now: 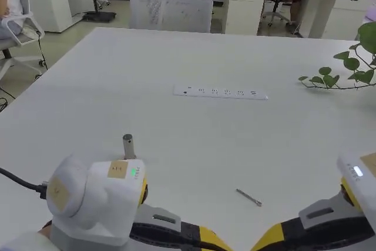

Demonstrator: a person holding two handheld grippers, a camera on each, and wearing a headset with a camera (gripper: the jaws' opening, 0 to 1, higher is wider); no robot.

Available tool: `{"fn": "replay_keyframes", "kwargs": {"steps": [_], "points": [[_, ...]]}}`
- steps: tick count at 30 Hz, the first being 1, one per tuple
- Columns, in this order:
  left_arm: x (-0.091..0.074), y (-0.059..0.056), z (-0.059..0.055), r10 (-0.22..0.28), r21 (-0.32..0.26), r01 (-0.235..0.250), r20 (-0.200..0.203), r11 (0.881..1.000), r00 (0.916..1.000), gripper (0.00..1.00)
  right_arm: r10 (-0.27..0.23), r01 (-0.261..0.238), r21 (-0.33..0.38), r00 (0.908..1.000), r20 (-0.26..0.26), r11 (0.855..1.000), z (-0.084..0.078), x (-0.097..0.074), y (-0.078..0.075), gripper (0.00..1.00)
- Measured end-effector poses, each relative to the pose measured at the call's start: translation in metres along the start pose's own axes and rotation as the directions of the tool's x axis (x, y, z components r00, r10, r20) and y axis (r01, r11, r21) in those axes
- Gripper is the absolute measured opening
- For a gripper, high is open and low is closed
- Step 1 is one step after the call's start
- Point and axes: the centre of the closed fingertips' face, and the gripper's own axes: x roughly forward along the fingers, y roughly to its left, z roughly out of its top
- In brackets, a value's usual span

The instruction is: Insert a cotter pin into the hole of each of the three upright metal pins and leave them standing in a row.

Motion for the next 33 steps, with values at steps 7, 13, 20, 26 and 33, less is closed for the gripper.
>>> {"fn": "replay_keyframes", "kwargs": {"steps": [7, 13, 20, 26, 33], "points": [[-0.0010, -0.0010, 0.0020, -0.006, -0.002, 0.006, 0.010, 1.000, 0.9999, 0.00, 0.012, -0.012, -0.002, 0.9999, 0.010, 1.000, 0.0022, 0.0010, 0.0017, 0.06], [-0.0010, -0.0014, 0.0032, -0.008, -0.007, 0.008, 0.021, 1.000, 0.9997, 0.00, 0.019, -0.019, 0.012, 0.9998, 0.008, 1.000, 0.0023, 0.0006, 0.0017, 0.05], [-0.0011, -0.0003, 0.0044, -0.006, -0.016, 0.006, 0.030, 1.000, 0.9995, 0.00, 0.012, -0.012, 0.012, 0.9999, -0.006, 1.000, 0.0029, 0.0006, 0.0003, 0.04], [-0.0015, 0.0008, 0.0048, -0.001, -0.023, 0.002, 0.033, 1.000, 0.9995, 0.00, 0.006, -0.006, -0.011, 0.9997, -0.024, 1.000, 0.0037, 0.0004, -0.0005, 0.04], [-0.0015, 0.0014, 0.0061, 0.003, -0.052, 0.000, 0.052, 0.999, 0.9987, 0.00, 0.003, -0.004, -0.024, 0.9994, -0.035, 1.000, 0.0036, 0.0005, -0.0009, 0.04]]}}
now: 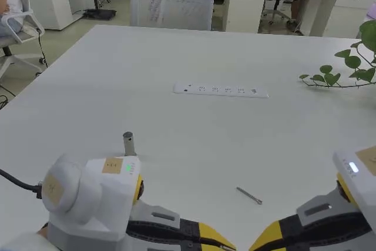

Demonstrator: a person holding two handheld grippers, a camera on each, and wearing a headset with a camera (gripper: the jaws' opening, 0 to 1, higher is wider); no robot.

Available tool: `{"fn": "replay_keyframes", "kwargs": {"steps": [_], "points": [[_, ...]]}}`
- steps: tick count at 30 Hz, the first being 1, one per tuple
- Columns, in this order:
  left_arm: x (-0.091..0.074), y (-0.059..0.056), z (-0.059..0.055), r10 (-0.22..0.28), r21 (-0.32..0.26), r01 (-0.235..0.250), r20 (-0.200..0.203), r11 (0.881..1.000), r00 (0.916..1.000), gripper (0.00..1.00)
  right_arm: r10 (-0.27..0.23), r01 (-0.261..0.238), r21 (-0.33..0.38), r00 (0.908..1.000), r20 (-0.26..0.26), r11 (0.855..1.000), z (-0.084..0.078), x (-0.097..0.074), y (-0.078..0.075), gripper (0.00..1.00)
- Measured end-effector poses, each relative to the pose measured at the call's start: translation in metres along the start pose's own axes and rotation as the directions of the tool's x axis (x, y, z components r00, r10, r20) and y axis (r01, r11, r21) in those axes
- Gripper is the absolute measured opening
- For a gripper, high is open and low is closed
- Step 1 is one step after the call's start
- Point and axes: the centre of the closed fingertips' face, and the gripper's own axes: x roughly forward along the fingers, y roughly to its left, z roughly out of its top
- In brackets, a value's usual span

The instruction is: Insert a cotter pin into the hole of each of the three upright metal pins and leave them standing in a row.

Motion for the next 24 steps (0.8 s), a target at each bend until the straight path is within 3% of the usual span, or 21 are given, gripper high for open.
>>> {"fn": "replay_keyframes", "kwargs": {"steps": [24], "points": [[-0.0005, -0.0006, 0.0077, -0.003, -0.013, 0.004, 0.042, 1.000, 0.9991, 0.00, -0.006, 0.006, 0.016, 0.9999, -0.010, 1.000, 0.0045, -0.0055, -0.0019, 0.04]]}}
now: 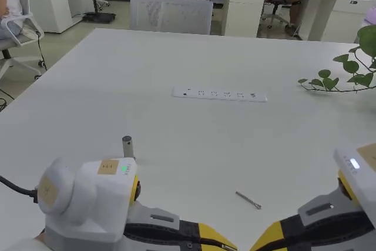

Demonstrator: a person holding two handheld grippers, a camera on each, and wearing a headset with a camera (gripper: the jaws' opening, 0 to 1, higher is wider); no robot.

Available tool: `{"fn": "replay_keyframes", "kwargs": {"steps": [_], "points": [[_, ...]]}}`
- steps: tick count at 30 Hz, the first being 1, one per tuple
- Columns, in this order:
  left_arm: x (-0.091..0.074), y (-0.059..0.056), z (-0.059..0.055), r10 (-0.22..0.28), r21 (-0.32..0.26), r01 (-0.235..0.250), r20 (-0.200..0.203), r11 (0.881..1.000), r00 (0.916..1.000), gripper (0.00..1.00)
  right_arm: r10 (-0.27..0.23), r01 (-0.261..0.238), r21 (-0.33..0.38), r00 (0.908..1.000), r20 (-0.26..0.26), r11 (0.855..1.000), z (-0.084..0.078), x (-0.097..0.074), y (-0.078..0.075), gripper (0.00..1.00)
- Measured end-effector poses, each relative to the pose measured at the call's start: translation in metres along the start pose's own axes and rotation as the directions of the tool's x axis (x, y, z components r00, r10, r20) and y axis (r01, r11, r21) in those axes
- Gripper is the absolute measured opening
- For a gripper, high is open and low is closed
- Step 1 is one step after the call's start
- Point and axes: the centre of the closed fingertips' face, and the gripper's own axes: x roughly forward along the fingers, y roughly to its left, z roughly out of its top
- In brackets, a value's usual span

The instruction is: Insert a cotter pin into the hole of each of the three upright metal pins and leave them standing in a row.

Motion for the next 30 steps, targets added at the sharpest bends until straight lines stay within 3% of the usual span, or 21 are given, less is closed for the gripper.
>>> {"fn": "replay_keyframes", "kwargs": {"steps": [14, 30], "points": [[0.0008, -0.0003, -0.0019, 0.002, -0.001, -0.002, -0.001, 1.000, 1.0000, 0.00, -0.001, -0.001, -0.026, 0.9983, -0.059, 1.000, -0.0007, 0.0001, -0.0006, 0.03], [0.0005, 0.0005, -0.0064, 0.006, 0.004, -0.006, -0.009, 1.000, 0.9999, 0.00, -0.002, -0.002, -0.047, 0.9963, -0.086, 0.999, -0.0001, -0.0027, -0.0022, 0.03]]}}
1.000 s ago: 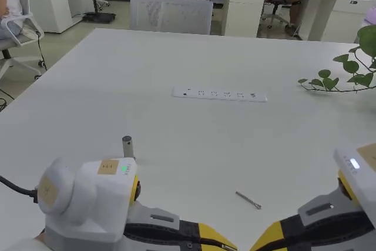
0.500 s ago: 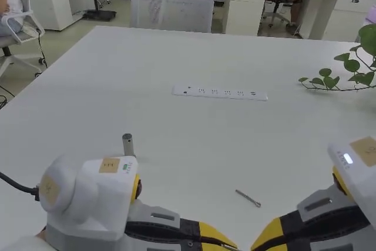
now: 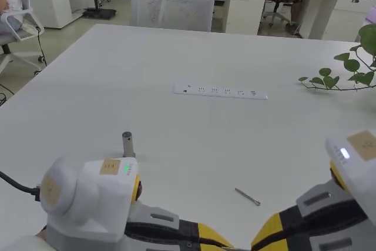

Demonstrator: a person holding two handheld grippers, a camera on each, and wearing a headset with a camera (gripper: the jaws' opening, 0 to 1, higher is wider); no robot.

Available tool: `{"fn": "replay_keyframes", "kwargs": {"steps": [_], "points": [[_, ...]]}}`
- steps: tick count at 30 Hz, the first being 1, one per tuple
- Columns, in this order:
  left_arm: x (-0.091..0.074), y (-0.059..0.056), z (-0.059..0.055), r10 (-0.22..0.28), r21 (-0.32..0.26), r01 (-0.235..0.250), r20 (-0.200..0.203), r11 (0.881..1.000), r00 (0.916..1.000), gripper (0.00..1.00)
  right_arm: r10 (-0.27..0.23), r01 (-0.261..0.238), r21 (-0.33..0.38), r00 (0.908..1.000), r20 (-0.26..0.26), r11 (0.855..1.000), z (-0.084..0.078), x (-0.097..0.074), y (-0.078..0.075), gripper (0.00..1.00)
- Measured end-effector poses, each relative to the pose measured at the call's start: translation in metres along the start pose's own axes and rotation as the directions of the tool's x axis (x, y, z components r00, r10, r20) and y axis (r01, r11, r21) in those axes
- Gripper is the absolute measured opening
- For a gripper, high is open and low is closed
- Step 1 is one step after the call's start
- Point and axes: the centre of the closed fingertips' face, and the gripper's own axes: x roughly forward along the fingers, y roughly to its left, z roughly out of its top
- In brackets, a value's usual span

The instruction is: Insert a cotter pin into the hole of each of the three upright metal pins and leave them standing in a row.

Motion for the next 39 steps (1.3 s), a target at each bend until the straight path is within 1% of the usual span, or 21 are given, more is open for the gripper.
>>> {"fn": "replay_keyframes", "kwargs": {"steps": [8, 10, 13, 20, 23, 27, 30, 34, 39], "points": [[-0.001, 0.001, -0.001, 0.003, -0.006, -0.003, -0.006, 1.000, 1.0000, 0.00, 0.000, 0.000, -0.004, 1.0000, -0.004, 1.000, 0.000, 0.002, 0.001, 0.03], [-0.001, 0.000, -0.002, -0.002, -0.021, 0.002, -0.008, 1.000, 1.0000, 0.00, 0.001, -0.001, -0.004, 1.0000, -0.007, 1.000, 0.000, 0.002, 0.001, 0.03], [-0.001, 0.001, -0.002, 0.002, -0.016, -0.003, -0.010, 1.000, 0.9999, 0.00, -0.001, 0.001, -0.004, 1.0000, -0.009, 1.000, -0.001, 0.002, 0.001, 0.03], [-0.001, 0.003, -0.002, 0.013, -0.043, -0.013, -0.010, 0.999, 0.9999, 0.01, -0.008, 0.008, -0.007, 0.9998, -0.015, 1.000, -0.001, 0.002, -0.001, 0.03], [-0.002, 0.005, -0.003, 0.024, -0.048, -0.025, -0.017, 0.999, 0.9996, 0.03, -0.011, 0.010, -0.007, 0.9998, -0.019, 1.000, -0.002, 0.002, -0.001, 0.03], [-0.003, 0.004, -0.002, 0.026, -0.045, -0.026, -0.017, 0.999, 0.9995, 0.06, -0.014, 0.014, -0.006, 0.9997, -0.021, 1.000, -0.002, 0.003, -0.002, 0.03], [-0.004, 0.005, -0.004, 0.033, -0.040, -0.034, -0.030, 0.999, 0.9990, 0.07, -0.016, 0.016, -0.004, 0.9996, -0.022, 1.000, -0.002, 0.003, -0.002, 0.03], [-0.005, 0.006, -0.005, 0.043, -0.036, -0.044, -0.031, 0.998, 0.9986, 0.09, -0.023, 0.023, -0.002, 0.9995, -0.022, 1.000, -0.002, 0.003, -0.002, 0.03], [-0.010, 0.009, -0.010, 0.064, -0.032, -0.066, -0.058, 0.997, 0.9963, 0.10, -0.028, 0.028, 0.000, 0.9993, -0.026, 1.000, -0.002, 0.003, -0.004, 0.03]]}}
